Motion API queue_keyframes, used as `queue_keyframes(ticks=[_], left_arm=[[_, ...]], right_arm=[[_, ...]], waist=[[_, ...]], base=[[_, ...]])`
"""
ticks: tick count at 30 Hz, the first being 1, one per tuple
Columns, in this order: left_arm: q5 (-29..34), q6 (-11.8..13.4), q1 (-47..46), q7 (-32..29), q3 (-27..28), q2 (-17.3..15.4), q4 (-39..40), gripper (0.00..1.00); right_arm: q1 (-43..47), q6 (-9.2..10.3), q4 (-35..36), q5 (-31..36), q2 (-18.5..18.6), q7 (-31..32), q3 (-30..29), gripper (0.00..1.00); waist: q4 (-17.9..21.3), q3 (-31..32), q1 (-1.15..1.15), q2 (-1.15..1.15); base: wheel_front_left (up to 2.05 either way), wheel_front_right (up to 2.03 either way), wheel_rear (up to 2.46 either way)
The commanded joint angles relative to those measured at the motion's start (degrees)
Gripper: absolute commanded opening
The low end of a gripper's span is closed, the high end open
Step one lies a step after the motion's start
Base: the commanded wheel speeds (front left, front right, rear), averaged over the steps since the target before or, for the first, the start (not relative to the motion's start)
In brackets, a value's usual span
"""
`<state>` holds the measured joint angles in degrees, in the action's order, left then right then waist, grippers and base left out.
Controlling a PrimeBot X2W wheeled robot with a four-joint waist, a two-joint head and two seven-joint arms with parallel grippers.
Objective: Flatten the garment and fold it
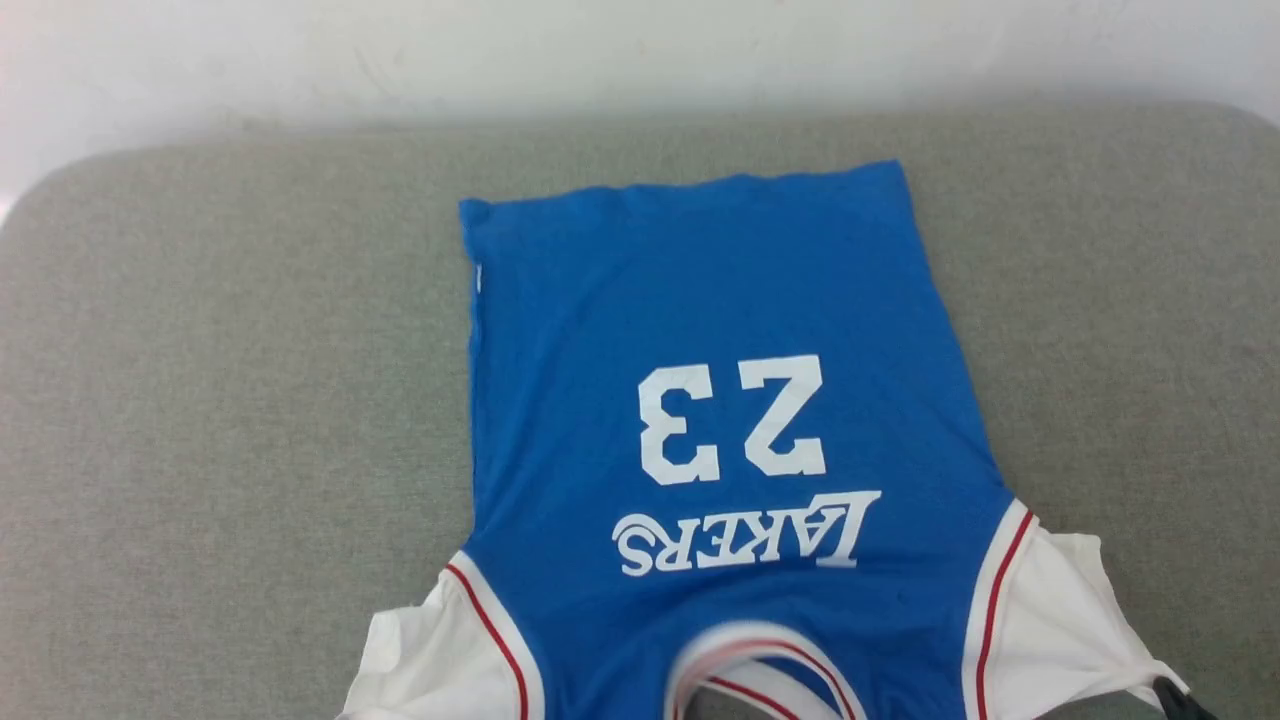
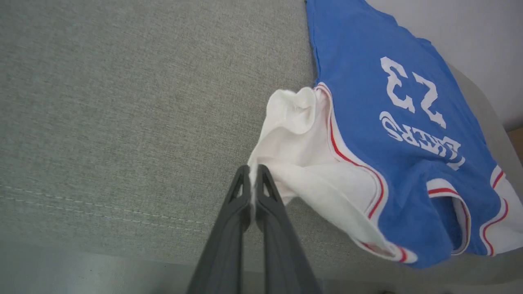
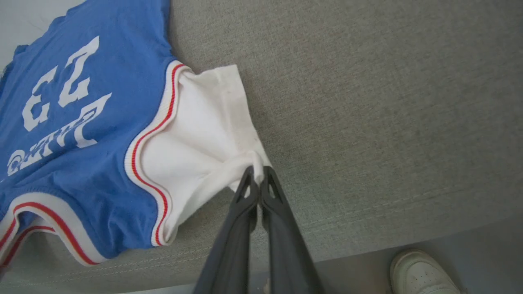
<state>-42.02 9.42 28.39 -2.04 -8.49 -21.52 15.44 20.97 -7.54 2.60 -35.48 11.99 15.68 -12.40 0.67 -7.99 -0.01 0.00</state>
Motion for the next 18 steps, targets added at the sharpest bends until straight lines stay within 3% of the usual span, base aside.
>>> queue_keyframes(ticks=[1, 9, 15, 18], left_arm=[[0.11, 0.23, -0.03, 0.43, 0.35, -0.43, 1.02, 0.0], [1.97, -0.56, -5.42, -0.09, -1.46, -0.93, 3.94, 0.0], [2.77, -0.87, -9.51, -0.95, -3.16, -0.47, 5.12, 0.0], [3.21, -0.86, -10.82, -1.35, -3.88, -0.32, 5.55, 0.0]], right_arm=[[-0.21, 0.05, 0.83, 0.76, -0.66, 0.26, -0.15, 0.0], [-4.49, 0.05, 0.0, 4.54, 0.39, 1.24, 2.77, 0.0], [-8.86, 0.05, -8.49, 8.34, 0.7, 2.48, 4.74, 0.0], [-10.84, 0.05, -13.99, 10.16, 0.67, 1.95, 5.54, 0.11]], waist=[[-0.51, 1.45, 0.01, 0.0], [-1.32, 1.58, 0.01, 0.0], [-1.58, 0.47, 0.01, 0.0], [-1.76, 0.02, 0.01, 0.0]], base=[[0.0, 0.0, 0.0], [0.0, 0.0, 0.0], [0.0, 0.0, 0.0], [0.0, 0.0, 0.0]])
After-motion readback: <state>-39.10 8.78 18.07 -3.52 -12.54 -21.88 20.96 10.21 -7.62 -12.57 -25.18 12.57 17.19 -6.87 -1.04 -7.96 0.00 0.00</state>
